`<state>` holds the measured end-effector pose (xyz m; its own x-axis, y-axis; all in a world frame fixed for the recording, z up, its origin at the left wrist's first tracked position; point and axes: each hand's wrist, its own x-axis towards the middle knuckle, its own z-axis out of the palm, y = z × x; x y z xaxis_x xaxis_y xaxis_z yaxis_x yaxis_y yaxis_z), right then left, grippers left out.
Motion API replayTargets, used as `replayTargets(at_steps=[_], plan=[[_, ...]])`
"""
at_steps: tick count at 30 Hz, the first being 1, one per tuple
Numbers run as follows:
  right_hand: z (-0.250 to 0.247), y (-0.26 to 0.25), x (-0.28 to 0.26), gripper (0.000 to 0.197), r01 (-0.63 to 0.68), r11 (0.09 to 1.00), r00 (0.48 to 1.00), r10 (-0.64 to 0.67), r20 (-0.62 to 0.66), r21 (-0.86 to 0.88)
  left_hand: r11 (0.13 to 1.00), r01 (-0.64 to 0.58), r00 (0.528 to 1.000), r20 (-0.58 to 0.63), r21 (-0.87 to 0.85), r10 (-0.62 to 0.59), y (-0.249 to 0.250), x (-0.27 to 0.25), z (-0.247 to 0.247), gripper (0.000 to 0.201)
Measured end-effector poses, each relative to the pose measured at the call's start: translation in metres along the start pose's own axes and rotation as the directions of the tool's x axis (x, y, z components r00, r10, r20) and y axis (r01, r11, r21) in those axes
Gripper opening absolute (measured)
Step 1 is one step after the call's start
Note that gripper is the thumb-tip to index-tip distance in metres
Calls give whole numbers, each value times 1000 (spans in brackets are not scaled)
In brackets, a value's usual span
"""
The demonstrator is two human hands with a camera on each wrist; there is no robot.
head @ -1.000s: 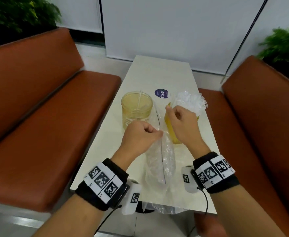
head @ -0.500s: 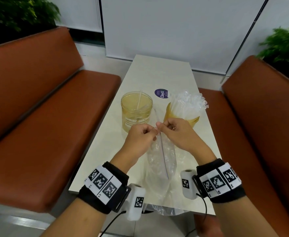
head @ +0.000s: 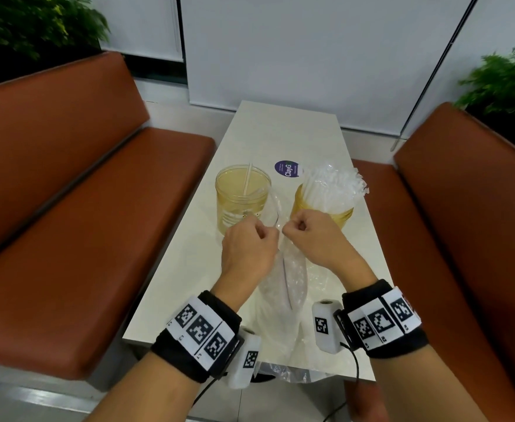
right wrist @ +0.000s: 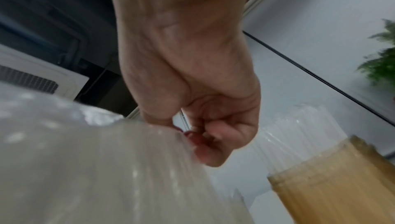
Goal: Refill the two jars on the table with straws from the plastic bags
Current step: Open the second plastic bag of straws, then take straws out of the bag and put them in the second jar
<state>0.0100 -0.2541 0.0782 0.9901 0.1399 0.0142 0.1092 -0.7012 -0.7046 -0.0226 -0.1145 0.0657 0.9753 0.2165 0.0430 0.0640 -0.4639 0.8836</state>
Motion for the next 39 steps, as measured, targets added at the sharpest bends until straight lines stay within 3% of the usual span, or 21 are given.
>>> replayTargets(at_steps=[4,7,11,14,18,22,25,27,29,32,34,37,39], plan=[[-8,-9,-3,24,-22,947,996,-9,-94,-320,998,-47,997,-66,44,50,0,2,-13,15],[-12,-26,-6,12,-21,892,991,-42,-130,-451,968,-159,987,10,195,160,6,0,-20,18],[-12,-41,-3,24,4,795,988,-98,-121,-607,906,-201,979,68,373,190,18,2,-25,24],[-13,-43,-2,23,-79,774,985,-35,-168,-628,914,-116,993,54,388,104,18,9,-31,30],[-31,-31,0,26,-139,765,988,65,-140,-629,889,-101,987,157,446,33,16,13,-54,39],[-59,-6,7,51,-93,770,995,90,-36,-631,831,-149,964,268,536,1,13,19,-86,57],[-68,6,9,46,-5,772,996,58,63,-635,836,-193,933,359,515,-6,10,20,-99,60],[-66,8,10,36,58,718,997,-8,75,-693,849,-207,923,384,486,5,8,18,-96,58],[-57,1,9,23,143,733,981,-196,-5,-665,865,-205,931,364,458,27,6,16,-89,58],[-39,-19,3,16,352,797,887,-451,-97,-490,890,-191,946,319,414,55,2,15,-80,58],[-26,-28,0,29,410,782,886,-463,4,-470,904,-180,951,304,389,59,-1,14,-77,58],[-7,-31,0,63,356,653,934,-282,221,-669,906,-207,949,299,368,96,-3,11,-73,57],[1,-31,3,63,332,623,943,-215,253,-708,910,-217,948,297,353,111,-5,10,-71,56]])
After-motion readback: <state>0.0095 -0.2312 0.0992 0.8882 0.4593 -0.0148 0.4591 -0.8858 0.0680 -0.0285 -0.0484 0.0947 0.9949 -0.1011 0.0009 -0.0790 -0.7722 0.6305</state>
